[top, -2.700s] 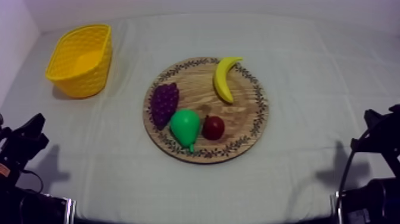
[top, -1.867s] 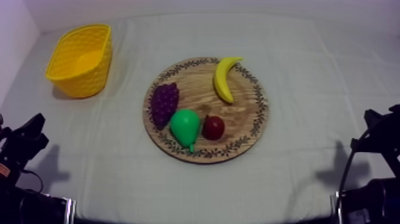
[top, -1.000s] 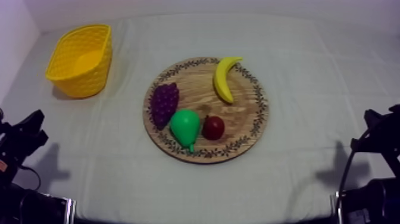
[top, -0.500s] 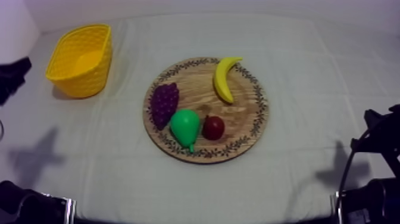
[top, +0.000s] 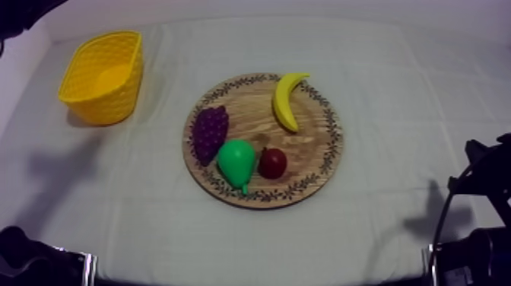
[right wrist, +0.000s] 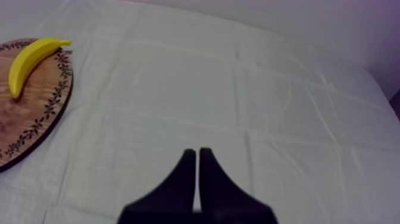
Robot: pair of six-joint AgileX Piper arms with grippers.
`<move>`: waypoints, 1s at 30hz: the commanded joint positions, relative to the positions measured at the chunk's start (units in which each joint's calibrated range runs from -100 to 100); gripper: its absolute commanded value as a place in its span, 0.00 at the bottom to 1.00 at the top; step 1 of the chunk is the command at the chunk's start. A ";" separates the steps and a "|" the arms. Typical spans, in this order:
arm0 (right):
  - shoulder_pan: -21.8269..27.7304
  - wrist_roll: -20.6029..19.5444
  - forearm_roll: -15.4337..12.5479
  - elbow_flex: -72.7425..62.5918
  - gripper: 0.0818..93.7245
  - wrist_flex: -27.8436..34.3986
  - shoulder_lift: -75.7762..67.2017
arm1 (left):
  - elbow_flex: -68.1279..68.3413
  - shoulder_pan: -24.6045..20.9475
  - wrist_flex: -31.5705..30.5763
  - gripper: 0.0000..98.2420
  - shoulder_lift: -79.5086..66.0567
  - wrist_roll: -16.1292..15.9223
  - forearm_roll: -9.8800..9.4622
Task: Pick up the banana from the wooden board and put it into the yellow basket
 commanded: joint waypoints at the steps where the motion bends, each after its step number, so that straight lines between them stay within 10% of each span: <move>1: 0.02 0.00 0.01 -0.03 0.00 0.04 -0.02 | -3.59 2.39 0.46 0.04 5.33 3.33 0.06; 30: 0.02 0.00 0.01 -0.03 0.00 0.04 -0.02 | -17.46 9.75 2.44 0.05 39.89 4.61 3.14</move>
